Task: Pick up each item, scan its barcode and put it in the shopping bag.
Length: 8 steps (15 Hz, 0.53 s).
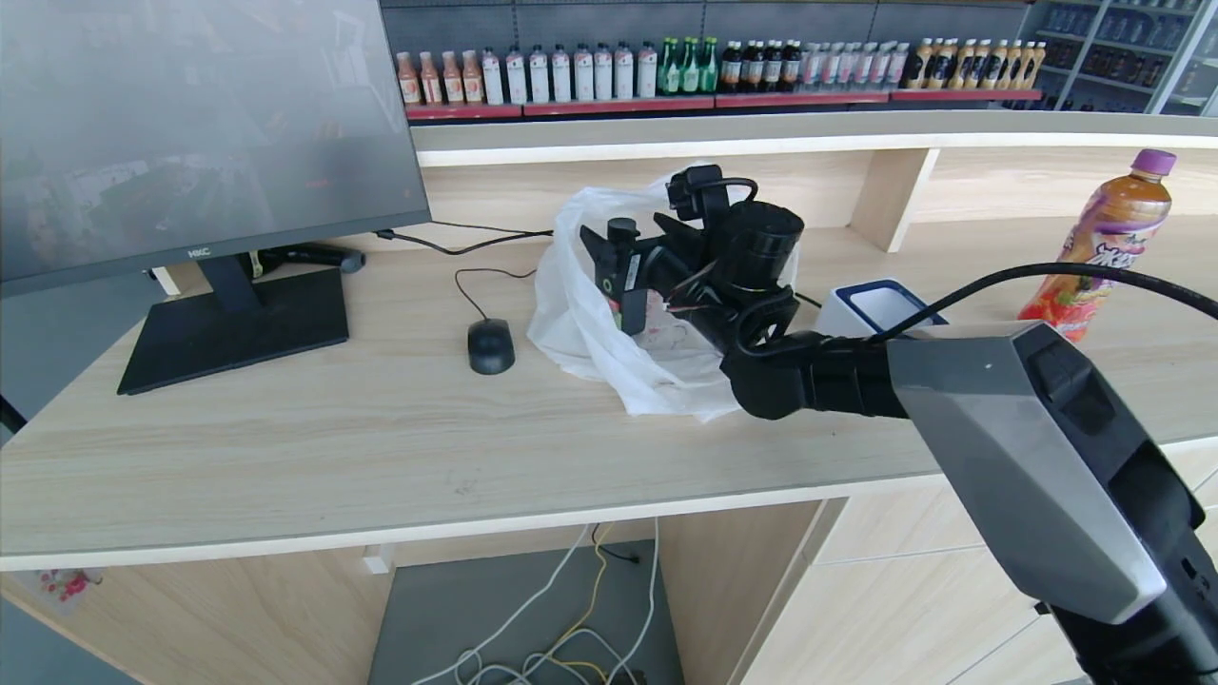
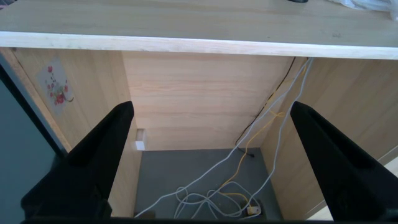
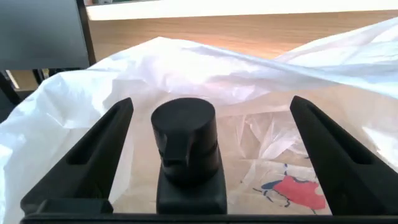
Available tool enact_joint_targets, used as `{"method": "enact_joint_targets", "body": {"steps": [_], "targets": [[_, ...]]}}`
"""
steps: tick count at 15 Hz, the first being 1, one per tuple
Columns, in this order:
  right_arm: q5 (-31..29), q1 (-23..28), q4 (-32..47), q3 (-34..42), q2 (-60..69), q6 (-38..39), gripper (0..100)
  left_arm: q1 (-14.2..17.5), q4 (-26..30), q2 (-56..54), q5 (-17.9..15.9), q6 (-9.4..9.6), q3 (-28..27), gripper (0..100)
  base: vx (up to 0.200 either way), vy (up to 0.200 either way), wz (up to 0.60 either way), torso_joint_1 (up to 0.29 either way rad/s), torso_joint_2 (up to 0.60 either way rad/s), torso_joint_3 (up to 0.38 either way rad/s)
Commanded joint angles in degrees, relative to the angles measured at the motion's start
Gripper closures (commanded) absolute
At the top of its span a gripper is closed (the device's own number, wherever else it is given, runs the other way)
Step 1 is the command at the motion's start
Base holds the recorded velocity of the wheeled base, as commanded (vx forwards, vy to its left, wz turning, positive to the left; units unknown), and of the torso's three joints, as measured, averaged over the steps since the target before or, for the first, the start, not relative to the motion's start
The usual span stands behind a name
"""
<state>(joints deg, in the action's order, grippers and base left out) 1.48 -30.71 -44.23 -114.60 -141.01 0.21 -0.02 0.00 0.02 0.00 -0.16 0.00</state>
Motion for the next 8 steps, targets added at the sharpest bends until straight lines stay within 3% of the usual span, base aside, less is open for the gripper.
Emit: {"method": "enact_joint_targets", "body": {"steps": [1,4,8], "targets": [[0.11,0.47,0.11,0.01,2.93,0.06,0,0.02,0.0,-0.02,0.0,-0.02,0.0,0,0.0,0.0,0.0,0.0,0.0,0.0],[0.19,0.56,0.55,0.08,7.59,0.5,0,0.02,0.0,-0.02,0.0,-0.02,0.0,0,0.0,0.0,0.0,0.0,0.0,0.0],[0.28,0.21,0.28,8.17,14.09,0.67,0,0.02,0.0,-0.02,0.0,-0.02,0.0,0,0.0,0.0,0.0,0.0,0.0,0.0]]}}
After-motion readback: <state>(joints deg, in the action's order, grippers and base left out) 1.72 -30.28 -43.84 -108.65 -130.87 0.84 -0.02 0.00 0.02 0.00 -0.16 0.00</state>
